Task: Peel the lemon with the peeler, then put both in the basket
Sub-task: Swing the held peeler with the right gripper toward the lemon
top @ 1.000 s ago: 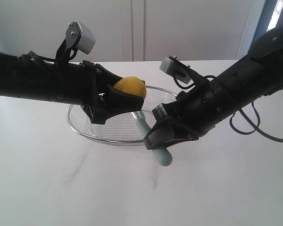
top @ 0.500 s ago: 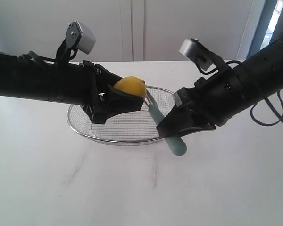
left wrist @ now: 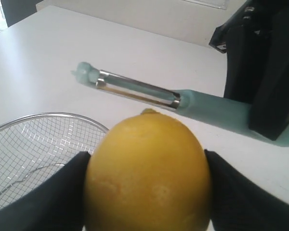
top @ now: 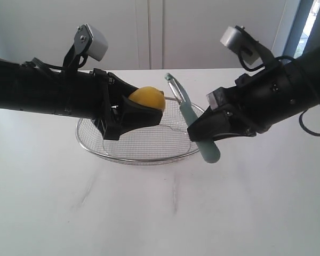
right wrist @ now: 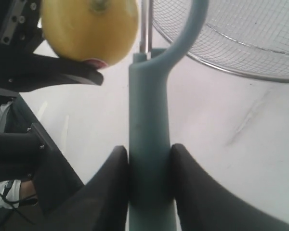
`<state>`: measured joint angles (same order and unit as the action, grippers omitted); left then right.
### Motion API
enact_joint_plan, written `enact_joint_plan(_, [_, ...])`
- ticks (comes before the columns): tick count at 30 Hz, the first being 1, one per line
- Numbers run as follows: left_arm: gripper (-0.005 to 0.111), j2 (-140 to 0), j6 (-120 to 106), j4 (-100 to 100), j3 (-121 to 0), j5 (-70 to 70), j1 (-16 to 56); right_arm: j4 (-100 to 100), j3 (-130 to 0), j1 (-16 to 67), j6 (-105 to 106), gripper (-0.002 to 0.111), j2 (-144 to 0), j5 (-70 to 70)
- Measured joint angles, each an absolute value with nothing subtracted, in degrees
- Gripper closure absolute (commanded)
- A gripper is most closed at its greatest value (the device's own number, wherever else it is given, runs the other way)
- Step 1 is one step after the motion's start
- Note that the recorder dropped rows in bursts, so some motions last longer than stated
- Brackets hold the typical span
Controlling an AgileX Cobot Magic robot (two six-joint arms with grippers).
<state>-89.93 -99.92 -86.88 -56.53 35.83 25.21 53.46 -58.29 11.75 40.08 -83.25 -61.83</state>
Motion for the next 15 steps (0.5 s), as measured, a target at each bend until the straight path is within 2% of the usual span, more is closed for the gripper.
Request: enact_joint_plan(15, [0.107, -89.93, -99.69, -86.88, -56.53, 36.05, 25.21, 61.23, -53.41, 11.62, 44.43, 0.108, -88.28, -59.12])
